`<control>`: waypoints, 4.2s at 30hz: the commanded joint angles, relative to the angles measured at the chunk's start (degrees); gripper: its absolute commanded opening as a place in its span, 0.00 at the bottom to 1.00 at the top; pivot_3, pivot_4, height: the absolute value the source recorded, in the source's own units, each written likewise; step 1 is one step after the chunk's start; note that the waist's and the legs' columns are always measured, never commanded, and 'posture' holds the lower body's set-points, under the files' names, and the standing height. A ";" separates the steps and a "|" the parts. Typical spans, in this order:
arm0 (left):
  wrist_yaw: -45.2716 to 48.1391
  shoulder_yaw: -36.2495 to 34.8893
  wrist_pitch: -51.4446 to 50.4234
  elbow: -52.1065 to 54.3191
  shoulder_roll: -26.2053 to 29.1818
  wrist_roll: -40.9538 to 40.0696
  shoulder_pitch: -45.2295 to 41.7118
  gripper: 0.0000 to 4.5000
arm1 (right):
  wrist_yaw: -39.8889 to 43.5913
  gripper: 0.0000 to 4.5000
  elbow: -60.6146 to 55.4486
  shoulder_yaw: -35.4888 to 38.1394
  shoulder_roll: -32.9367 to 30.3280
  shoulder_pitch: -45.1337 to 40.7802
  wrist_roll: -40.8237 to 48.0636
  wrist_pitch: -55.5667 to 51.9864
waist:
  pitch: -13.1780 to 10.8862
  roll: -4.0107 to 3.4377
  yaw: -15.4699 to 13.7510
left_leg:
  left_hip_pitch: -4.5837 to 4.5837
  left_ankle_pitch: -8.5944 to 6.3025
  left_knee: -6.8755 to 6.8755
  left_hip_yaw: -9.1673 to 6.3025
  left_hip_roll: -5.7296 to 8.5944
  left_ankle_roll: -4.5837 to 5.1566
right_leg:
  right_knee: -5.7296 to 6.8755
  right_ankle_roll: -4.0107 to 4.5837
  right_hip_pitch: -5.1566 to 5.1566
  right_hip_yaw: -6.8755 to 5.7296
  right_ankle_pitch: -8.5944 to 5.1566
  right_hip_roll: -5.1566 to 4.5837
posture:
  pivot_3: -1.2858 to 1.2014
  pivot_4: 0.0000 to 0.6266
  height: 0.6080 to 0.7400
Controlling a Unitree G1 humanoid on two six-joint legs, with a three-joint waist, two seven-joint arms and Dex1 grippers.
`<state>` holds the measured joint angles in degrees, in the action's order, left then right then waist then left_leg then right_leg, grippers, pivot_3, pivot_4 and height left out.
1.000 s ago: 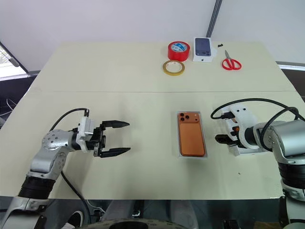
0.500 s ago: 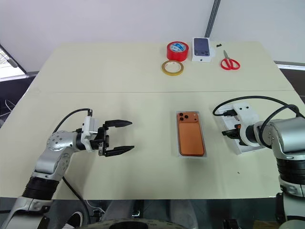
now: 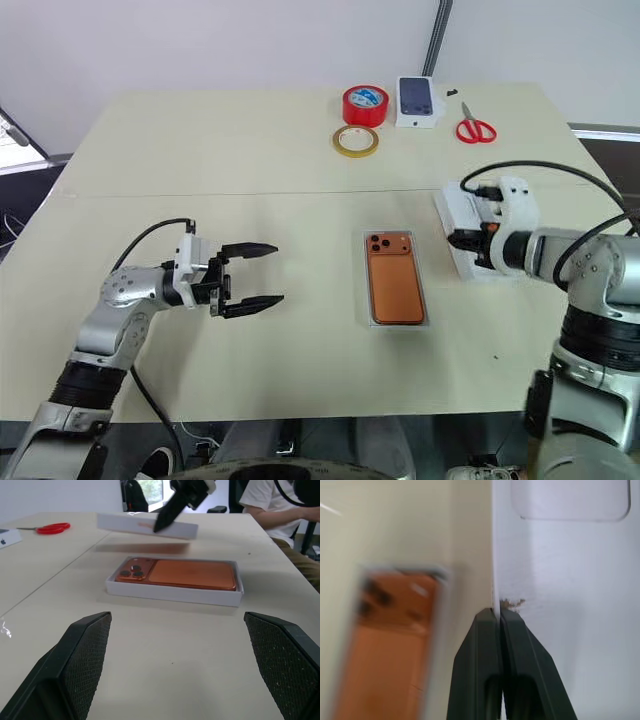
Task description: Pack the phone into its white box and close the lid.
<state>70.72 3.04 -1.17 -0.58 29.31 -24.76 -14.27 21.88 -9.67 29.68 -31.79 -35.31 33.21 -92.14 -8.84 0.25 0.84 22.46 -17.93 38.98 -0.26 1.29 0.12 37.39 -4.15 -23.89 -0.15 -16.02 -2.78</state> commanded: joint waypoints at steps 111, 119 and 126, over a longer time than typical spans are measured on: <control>-10.27 14.31 -13.35 -19.46 -24.26 11.66 -18.34 0.00 | 4.96 0.01 -10.96 -25.54 -11.23 36.31 -19.80 69.15 | -0.09 0.07 -1.60 | -0.09 -0.08 0.18 0.03 -0.02 0.18 | -0.22 -0.06 0.29 -0.03 0.01 0.18 | 0.52 0.24 1.00; -11.14 14.13 -12.20 -19.77 -24.93 12.28 -18.26 0.00 | 5.16 0.01 -10.71 -25.77 -10.08 35.52 -21.66 68.73 | -0.09 0.07 -1.53 | -0.09 -0.08 0.18 0.03 -0.03 0.17 | -0.19 -0.06 0.29 -0.03 0.01 0.18 | 0.52 0.24 1.00; -12.42 14.19 -11.45 -20.93 -24.74 13.60 -17.44 0.00 | 5.45 0.01 -9.64 -25.88 -9.72 35.87 -23.67 68.47 | -0.09 0.07 -1.57 | -0.10 -0.07 0.18 0.03 -0.02 0.16 | -0.18 -0.06 0.29 -0.03 0.01 0.19 | 0.52 0.24 1.00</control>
<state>58.72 17.21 -13.16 -22.44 5.40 -11.16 -31.38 27.09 -18.30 3.28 -41.96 0.92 10.06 -23.74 -8.93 0.32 -0.73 22.36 -18.00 39.17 -0.23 1.27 0.28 37.21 -4.21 -23.60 -0.18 -16.01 -2.60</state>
